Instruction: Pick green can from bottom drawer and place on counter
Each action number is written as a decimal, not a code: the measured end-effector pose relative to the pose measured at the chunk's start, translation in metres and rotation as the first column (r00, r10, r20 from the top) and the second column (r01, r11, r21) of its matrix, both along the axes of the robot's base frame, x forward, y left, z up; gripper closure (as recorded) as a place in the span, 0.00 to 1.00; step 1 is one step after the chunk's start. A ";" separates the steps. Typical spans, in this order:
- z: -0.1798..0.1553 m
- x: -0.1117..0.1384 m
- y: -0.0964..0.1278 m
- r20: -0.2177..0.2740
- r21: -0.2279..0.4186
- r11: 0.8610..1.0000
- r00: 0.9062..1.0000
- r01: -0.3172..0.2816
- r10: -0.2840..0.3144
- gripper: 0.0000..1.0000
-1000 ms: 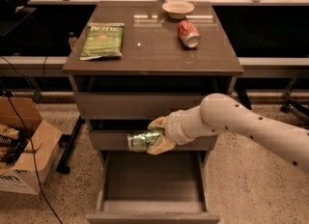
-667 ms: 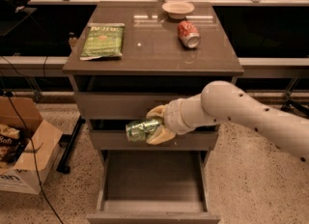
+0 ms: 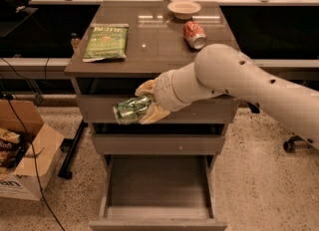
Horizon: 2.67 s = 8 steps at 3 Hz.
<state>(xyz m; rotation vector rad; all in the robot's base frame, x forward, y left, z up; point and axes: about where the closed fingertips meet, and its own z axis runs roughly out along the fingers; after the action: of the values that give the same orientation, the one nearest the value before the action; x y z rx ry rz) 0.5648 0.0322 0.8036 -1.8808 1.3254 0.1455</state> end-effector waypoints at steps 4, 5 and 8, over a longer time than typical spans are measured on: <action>0.047 0.046 -0.017 0.115 0.029 0.995 0.989 0.092 -0.094 1.00; 0.067 0.079 -0.026 0.152 0.003 0.991 0.980 0.132 -0.131 1.00; 0.119 0.184 -0.042 0.235 0.016 0.971 0.943 0.239 -0.236 1.00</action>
Offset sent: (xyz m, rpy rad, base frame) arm 0.0109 -0.0072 0.0118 0.0292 -0.0257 -0.0394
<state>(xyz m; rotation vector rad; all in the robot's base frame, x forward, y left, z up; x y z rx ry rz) 0.7492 -0.0095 0.9222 -1.6723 1.3755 -0.2055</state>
